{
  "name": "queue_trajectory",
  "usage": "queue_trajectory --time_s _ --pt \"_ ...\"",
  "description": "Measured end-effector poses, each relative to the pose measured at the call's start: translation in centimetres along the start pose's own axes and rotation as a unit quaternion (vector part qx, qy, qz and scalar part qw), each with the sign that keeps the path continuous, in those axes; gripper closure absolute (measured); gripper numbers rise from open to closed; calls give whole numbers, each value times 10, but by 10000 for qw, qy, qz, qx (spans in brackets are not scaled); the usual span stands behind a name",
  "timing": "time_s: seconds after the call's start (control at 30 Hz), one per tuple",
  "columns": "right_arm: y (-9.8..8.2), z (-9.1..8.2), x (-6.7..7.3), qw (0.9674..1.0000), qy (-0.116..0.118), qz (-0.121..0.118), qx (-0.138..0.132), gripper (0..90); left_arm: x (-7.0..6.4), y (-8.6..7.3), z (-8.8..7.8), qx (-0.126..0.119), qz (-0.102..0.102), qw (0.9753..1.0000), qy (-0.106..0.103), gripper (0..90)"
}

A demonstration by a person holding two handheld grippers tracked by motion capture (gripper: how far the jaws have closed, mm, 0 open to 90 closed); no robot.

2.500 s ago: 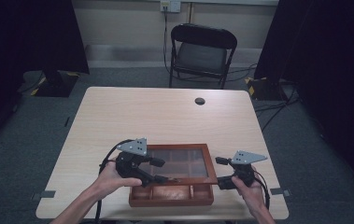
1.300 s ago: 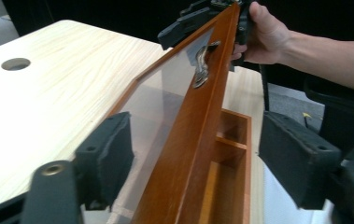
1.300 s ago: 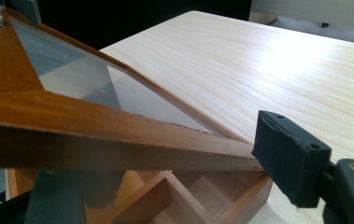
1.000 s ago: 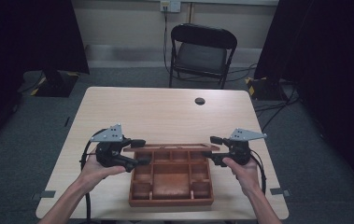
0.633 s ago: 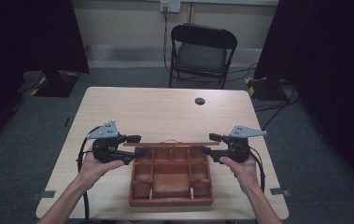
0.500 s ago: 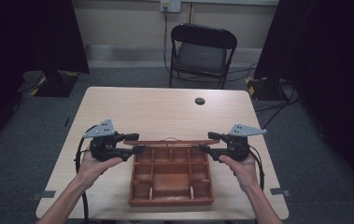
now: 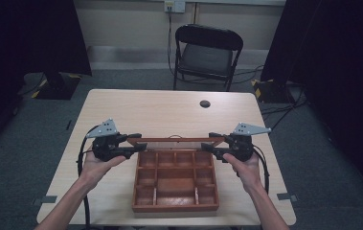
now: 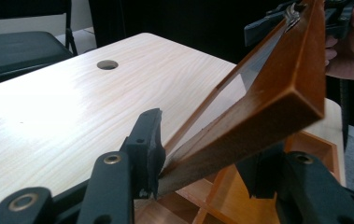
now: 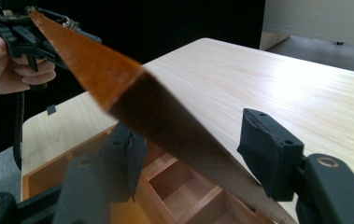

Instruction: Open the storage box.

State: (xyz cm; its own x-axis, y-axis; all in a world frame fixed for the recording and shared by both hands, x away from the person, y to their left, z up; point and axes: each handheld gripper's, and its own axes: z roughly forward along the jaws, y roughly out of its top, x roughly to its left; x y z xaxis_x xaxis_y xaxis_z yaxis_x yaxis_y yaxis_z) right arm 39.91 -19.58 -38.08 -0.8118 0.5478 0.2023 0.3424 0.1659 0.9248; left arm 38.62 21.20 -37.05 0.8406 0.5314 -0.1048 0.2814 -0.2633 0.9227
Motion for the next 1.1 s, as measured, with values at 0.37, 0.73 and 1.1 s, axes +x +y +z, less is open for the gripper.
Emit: queue_trajectory --time_s 0.37,0.73,1.1 --pt "7 5 -4 9999 -49 38 -96 410 11 3 5 -41 -55 10000 -36 559" --pt "10 10 -9 9998 -132 77 -115 398 18 3 11 -38 -39 10000 61 566" --pt "7 16 -22 9994 -206 244 -99 394 27 1 16 -247 -226 9994 19 569"
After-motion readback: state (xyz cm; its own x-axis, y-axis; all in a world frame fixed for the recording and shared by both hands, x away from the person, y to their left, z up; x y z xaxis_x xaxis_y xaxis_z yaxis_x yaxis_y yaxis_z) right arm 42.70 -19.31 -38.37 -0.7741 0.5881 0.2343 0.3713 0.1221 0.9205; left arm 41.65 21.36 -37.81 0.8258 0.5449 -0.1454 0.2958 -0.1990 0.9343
